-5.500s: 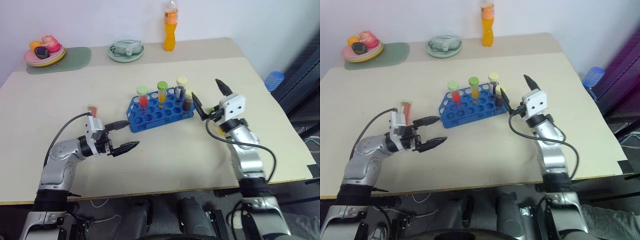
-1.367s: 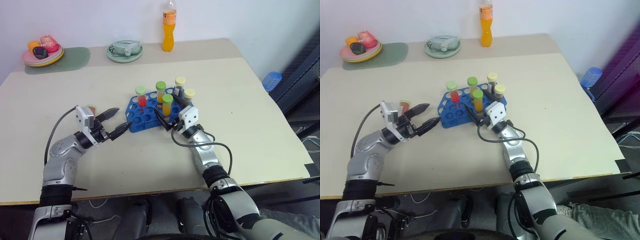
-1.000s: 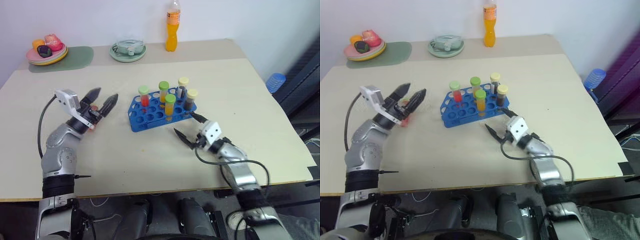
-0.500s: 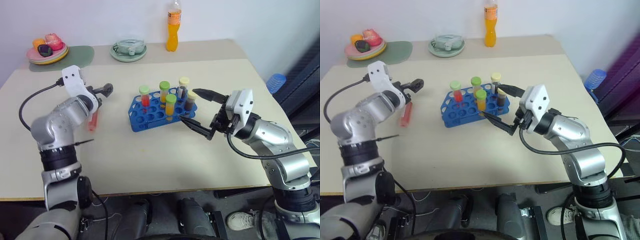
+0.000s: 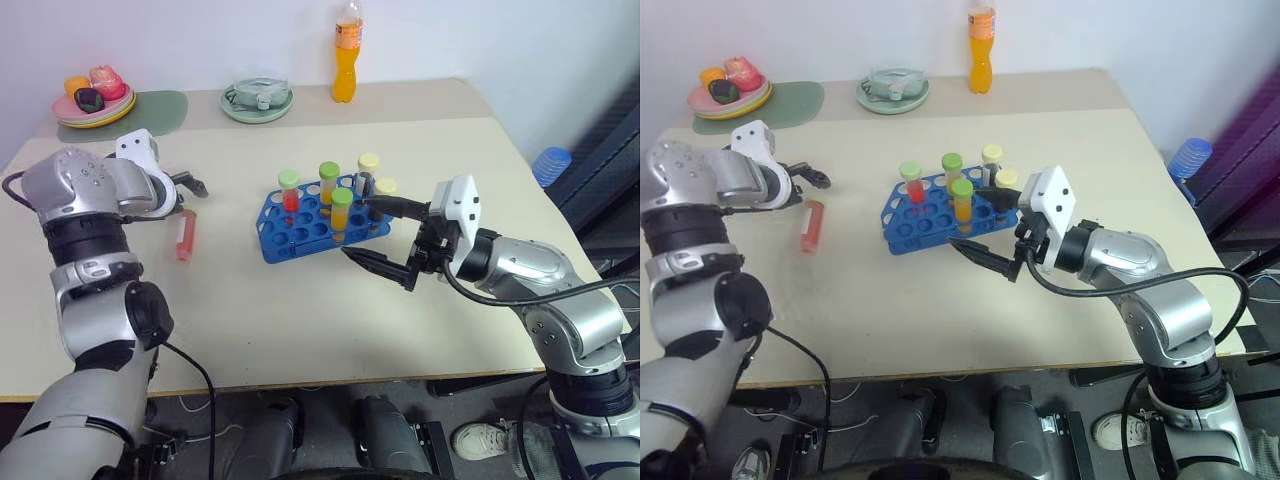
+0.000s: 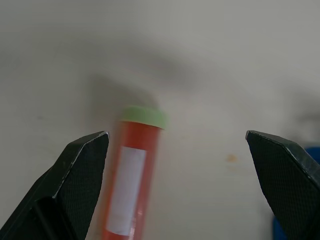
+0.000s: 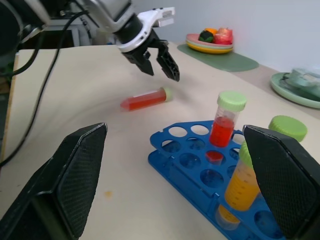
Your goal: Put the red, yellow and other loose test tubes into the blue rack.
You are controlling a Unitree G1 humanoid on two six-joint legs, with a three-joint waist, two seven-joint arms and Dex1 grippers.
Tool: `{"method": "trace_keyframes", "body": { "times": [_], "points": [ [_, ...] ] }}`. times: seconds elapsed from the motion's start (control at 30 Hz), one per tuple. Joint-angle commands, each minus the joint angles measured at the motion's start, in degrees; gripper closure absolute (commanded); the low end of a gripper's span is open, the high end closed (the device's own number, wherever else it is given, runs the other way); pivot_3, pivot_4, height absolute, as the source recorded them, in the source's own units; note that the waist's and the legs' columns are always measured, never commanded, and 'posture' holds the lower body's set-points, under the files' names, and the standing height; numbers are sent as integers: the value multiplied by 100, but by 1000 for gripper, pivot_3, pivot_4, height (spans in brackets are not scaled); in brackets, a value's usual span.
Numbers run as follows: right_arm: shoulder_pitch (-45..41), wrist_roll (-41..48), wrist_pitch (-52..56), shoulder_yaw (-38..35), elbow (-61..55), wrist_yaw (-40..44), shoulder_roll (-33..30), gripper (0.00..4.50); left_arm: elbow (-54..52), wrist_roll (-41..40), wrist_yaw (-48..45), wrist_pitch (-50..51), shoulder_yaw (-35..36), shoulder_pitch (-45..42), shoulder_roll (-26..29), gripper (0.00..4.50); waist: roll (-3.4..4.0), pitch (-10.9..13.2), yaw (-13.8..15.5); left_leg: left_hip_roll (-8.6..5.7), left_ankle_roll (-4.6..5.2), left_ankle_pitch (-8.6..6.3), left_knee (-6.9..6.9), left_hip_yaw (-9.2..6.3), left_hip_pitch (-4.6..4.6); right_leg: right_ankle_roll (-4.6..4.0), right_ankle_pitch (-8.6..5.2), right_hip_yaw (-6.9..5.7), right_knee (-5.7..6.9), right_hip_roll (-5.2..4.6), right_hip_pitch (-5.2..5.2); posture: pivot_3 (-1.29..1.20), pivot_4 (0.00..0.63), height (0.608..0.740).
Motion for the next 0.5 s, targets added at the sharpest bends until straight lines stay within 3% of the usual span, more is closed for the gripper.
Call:
{"method": "trace_keyframes", "body": {
  "times": [0.03,0.27,0.5],
  "points": [
    [-94,-37,-147,-66,53,128,-73,46,868,395,35,-430,-145,-503,183,0,-1,0,7,0,0,0,0,0,0,0,0,0,-1,0,1,0,150,740],
    [72,-444,-514,14,132,143,-44,46,2653,919,-272,-1236,-601,-1261,68,0,-7,4,23,-4,1,-1,5,2,-6,2,1,-1,-3,-5,1,0,150,740],
    [154,-490,-501,-29,45,18,-5,46,3436,1357,-858,-1595,-1191,-1398,-52,0,-9,6,-32,-2,2,-1,4,3,-6,2,1,0,1,-2,-3,0,150,740]
  ]
}}
